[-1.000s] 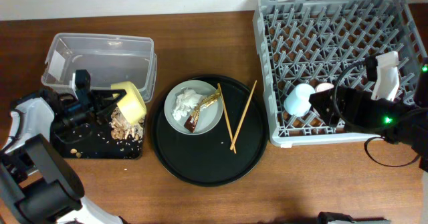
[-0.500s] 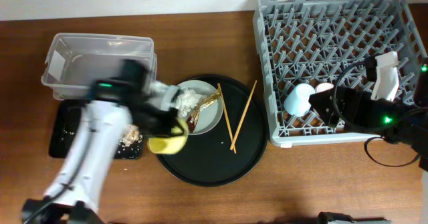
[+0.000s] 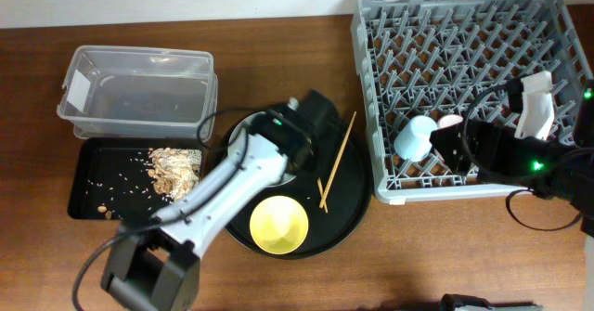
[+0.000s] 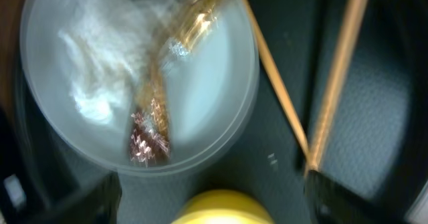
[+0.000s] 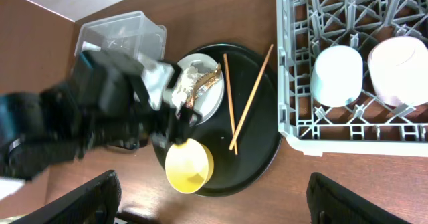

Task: Sort waste into correct bins and load items into the dishwasher rack
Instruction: 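Drop the snack wrapper into the clear plastic bin with left gripper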

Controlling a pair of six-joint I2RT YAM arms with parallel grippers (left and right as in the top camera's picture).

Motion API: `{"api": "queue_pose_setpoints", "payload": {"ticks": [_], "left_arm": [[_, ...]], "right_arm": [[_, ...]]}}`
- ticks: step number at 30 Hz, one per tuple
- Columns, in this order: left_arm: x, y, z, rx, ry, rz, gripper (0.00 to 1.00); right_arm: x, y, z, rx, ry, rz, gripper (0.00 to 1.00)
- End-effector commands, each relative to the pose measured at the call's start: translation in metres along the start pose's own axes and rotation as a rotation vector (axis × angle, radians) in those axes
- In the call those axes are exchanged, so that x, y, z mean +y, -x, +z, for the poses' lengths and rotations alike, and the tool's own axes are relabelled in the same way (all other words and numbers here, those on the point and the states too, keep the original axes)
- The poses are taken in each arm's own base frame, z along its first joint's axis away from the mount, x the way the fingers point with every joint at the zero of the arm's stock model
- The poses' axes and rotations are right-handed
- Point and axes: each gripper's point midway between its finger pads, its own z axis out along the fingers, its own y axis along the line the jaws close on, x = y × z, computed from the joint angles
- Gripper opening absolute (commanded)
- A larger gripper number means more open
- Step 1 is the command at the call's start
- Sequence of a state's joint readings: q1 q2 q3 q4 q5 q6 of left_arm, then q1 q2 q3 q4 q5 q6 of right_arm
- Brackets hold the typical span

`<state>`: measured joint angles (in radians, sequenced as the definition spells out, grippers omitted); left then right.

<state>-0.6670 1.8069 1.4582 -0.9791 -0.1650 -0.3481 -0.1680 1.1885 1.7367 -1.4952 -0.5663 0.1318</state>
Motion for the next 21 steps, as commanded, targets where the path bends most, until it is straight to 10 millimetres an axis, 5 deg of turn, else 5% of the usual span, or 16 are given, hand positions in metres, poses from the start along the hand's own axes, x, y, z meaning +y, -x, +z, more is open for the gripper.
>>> {"api": "queue_pose_setpoints", "payload": {"ticks": [1, 2, 3, 5, 6, 7, 9, 11, 12, 13, 14, 16, 17, 18, 21], "left_arm": [[0.024, 0.022, 0.050, 0.025, -0.060, 0.064, 0.77], [0.026, 0.020, 0.070, 0.054, -0.083, 0.081, 0.71], [0.028, 0.010, 0.097, 0.113, -0.072, 0.095, 0.53], [0.026, 0.003, 0.111, 0.148, -0.067, 0.102, 0.14], [0.025, 0.002, 0.108, 0.154, -0.075, 0.101, 0.00], [0.025, 0.006, 0.096, 0.162, -0.080, 0.101, 0.00], [0.038, 0.036, 0.038, 0.121, -0.080, 0.067, 0.00], [0.089, 0.075, -0.032, -0.009, -0.058, -0.059, 0.00], [0.119, 0.084, -0.043, -0.053, -0.012, -0.139, 0.00], [0.175, 0.092, -0.046, -0.102, 0.064, -0.269, 0.00], [0.210, 0.091, -0.037, -0.101, 0.087, -0.343, 0.00], [0.251, 0.098, -0.010, -0.120, 0.123, -0.407, 0.21], [0.267, 0.105, 0.009, -0.141, 0.091, -0.444, 0.75], [0.272, 0.108, 0.013, -0.151, 0.093, -0.418, 0.92], [0.237, 0.106, -0.015, -0.109, -0.010, -0.328, 0.97]], "right_arm": [[0.001, 0.000, -0.001, -0.003, -0.002, -0.012, 0.89], [0.001, 0.000, 0.000, -0.002, -0.002, -0.011, 0.89], [0.001, 0.000, 0.000, -0.001, -0.002, -0.011, 0.89], [0.001, 0.000, 0.000, -0.001, -0.002, -0.010, 0.89], [0.001, 0.000, 0.000, -0.001, -0.002, -0.010, 0.89], [0.001, 0.000, 0.000, -0.001, -0.002, -0.010, 0.89], [0.001, 0.000, 0.000, -0.001, -0.002, -0.010, 0.89], [0.001, -0.001, 0.000, 0.001, -0.002, -0.009, 0.89], [0.001, 0.000, 0.000, 0.001, -0.002, -0.009, 0.89], [0.001, 0.000, 0.000, 0.001, -0.002, -0.009, 0.89], [0.001, 0.000, 0.000, 0.001, -0.002, -0.009, 0.89], [0.001, -0.001, 0.000, 0.001, -0.002, -0.009, 0.89], [0.001, -0.002, 0.000, 0.005, -0.002, -0.006, 0.89], [0.000, -0.003, 0.000, 0.010, -0.003, -0.003, 0.89], [0.000, -0.003, 0.000, 0.011, -0.003, -0.003, 0.89]]}}
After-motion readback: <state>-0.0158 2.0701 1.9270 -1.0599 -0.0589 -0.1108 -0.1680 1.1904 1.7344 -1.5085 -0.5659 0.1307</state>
